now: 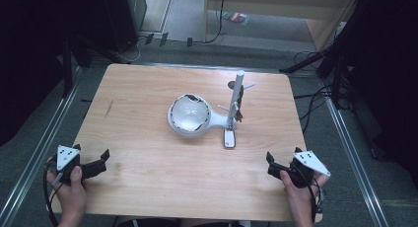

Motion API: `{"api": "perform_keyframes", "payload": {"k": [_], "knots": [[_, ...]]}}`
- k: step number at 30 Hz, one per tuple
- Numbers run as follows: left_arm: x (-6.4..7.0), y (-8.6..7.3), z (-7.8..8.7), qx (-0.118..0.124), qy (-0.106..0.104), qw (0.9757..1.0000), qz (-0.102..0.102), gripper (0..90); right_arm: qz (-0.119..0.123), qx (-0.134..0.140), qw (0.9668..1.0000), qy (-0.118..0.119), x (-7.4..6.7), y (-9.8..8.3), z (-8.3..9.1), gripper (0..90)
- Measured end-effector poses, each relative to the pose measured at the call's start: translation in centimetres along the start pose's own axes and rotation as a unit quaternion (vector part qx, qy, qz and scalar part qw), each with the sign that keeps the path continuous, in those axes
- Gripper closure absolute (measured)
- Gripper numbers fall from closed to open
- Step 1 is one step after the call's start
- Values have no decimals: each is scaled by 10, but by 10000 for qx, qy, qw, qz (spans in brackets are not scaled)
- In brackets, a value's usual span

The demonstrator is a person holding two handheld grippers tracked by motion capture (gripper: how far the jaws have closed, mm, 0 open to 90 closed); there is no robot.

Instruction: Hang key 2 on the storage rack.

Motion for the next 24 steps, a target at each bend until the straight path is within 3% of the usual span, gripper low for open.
{"api": "perform_keyframes", "payload": {"k": [7,10,24], "knots": [[0,0,1,22,-3,10000,9,0,3,-137,9999,-70,14,-20,9,0],[-2,0,2,81,-25,9999,78,0,-113,-131,9998,-26,21,-29,13,0],[-4,0,4,196,-120,9995,223,0,-23,-134,9999,60,21,-39,10,0]]}}
Point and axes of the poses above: each handheld gripper's, and its own axes: z roughly backward along the jaws, y roughly out of its top, x roughly to its right, the point moved 3 cm from there along -z, roughly forward along the jaws, and after that the axes turned 4 degrees about z, right-handed, at the moved point
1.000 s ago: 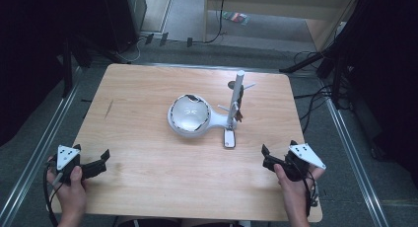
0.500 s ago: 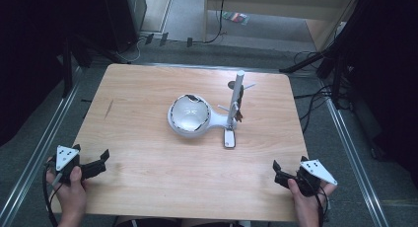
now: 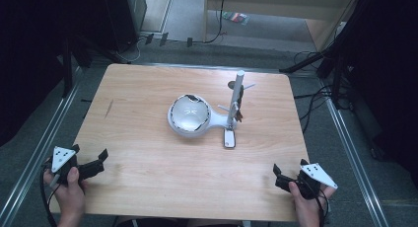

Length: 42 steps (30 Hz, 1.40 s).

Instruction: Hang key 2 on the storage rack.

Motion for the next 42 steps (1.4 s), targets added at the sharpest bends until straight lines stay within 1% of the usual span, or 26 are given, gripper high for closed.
{"api": "perform_keyframes", "payload": {"k": [1,5,10,11,13,15,17,21,23,25,31,35,42], "knots": [[-1,0,0,-1,-6,10000,23,0,-6,17,10000,-6,-1,0,1,0],[-1,0,0,-4,-24,10000,60,0,95,51,9999,-19,-2,0,1,0],[-1,0,0,24,0,10000,24,0,60,81,9999,-6,-2,-1,2,0],[0,0,2,62,-53,10000,43,0,44,64,10000,-15,-2,-1,2,0],[-1,0,2,72,-69,9999,50,0,38,63,10000,-40,-2,-1,2,0],[-3,-1,4,136,-117,9997,137,0,3,72,9999,-88,-1,-1,3,0],[-3,-1,4,142,-121,9997,141,0,20,115,9998,-148,-1,-2,5,0],[-1,-1,4,144,-107,9998,80,0,80,84,9997,-212,-1,-4,9,0],[-1,-1,4,137,-101,9998,67,0,79,62,9997,-238,0,-5,10,0],[-1,-1,3,134,-96,9999,44,0,26,57,9997,-255,2,-6,13,0],[0,-1,3,129,-96,9999,22,0,-8,32,9997,-240,3,-6,13,0],[0,-1,3,116,-92,9999,1,0,-79,35,9997,-224,5,-6,13,0],[0,-1,3,108,-96,9999,11,0,-108,30,9998,-190,5,-6,13,0]]}}
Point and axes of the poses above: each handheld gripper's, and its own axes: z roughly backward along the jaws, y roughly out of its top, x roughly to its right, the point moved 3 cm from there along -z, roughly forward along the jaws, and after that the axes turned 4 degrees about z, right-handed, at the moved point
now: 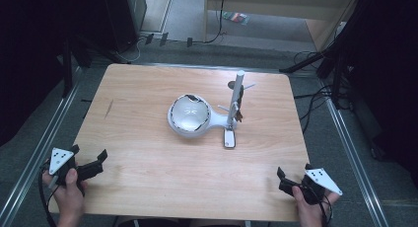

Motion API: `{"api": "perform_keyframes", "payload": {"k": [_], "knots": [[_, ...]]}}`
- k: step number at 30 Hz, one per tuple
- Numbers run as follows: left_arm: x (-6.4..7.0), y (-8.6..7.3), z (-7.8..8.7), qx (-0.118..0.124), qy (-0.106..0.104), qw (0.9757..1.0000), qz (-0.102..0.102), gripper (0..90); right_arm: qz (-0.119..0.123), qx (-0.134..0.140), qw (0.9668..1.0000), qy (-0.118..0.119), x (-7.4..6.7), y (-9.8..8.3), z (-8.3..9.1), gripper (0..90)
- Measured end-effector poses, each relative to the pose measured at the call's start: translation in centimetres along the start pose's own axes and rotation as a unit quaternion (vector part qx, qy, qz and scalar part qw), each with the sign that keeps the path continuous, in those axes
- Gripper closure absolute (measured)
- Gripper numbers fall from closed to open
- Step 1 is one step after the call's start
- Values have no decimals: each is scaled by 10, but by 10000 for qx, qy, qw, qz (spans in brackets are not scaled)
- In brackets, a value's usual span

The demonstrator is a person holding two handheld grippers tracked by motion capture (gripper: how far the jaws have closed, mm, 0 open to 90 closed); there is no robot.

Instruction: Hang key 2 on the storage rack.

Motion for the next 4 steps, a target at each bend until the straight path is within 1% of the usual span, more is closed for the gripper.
{"api": "perform_keyframes", "payload": {"k": [4], "knots": [[0,0,-1,4,35,10000,28,0,-62,39,10000,55,1,0,0,0]]}}
Point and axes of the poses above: each handheld gripper's, and its own axes: z roughly backward along the jaws, y roughly out of its top, x roughly to its right, the point moved 3 cm from there along -z, roughly forward along the jaws, and after that the axes turned 4 degrees about z, right-handed, at the moved point
